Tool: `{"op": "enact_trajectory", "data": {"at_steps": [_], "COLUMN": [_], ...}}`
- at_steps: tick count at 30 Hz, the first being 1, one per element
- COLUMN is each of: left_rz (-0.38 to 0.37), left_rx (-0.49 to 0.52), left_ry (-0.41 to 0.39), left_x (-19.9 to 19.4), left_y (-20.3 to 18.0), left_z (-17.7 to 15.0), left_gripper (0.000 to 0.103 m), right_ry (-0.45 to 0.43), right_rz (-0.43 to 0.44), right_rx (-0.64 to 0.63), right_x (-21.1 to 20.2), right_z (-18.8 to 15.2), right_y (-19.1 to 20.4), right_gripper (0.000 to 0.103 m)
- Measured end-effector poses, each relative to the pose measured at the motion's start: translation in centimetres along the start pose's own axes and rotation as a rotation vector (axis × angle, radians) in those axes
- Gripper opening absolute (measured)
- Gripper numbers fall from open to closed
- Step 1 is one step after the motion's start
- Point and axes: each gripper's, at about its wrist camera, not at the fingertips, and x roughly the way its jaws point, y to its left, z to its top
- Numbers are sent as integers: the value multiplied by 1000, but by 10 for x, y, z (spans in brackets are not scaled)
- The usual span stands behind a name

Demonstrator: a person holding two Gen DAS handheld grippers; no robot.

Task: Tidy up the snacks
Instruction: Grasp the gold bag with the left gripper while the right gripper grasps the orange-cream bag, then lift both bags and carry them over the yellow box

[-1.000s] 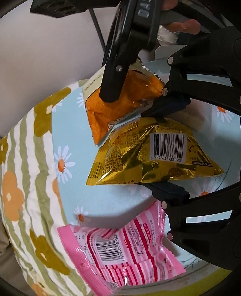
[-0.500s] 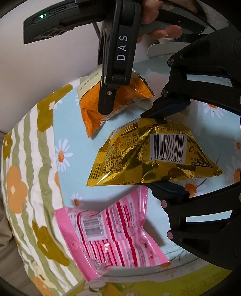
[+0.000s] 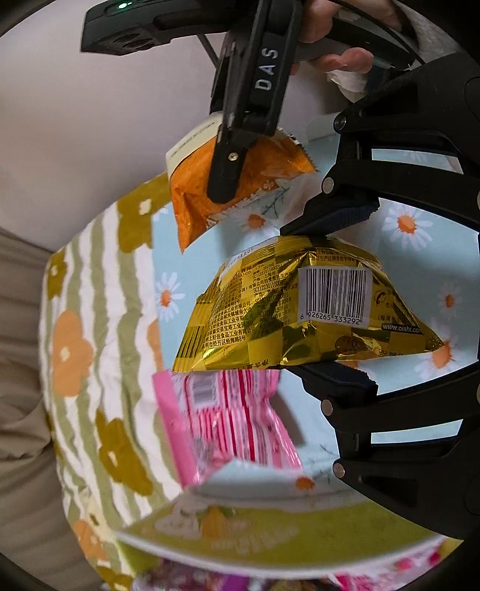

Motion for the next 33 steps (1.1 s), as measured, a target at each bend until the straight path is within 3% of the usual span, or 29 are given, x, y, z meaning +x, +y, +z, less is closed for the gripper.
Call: {"op": "enact_trajectory", "data": {"at_steps": [15,25,33], "left_rz": [85,154,151], "left_rx": [-144,-227,-219], "left_ry": [-234,-313,-314], "left_x": [-148,-217,-234], "left_y": [18,63,125], "left_z": [-49,-81,-69], "left_gripper": [58,58,58], "right_ry": [-190,-228,-250], "right_rz": [127,243,271], "right_rx": [-243,-355,-354], "right_x": [-105,-129,-121], "right_z": [-31,-45,-43], "right_y": [88,161,212], "right_gripper": [62,62,62]}}
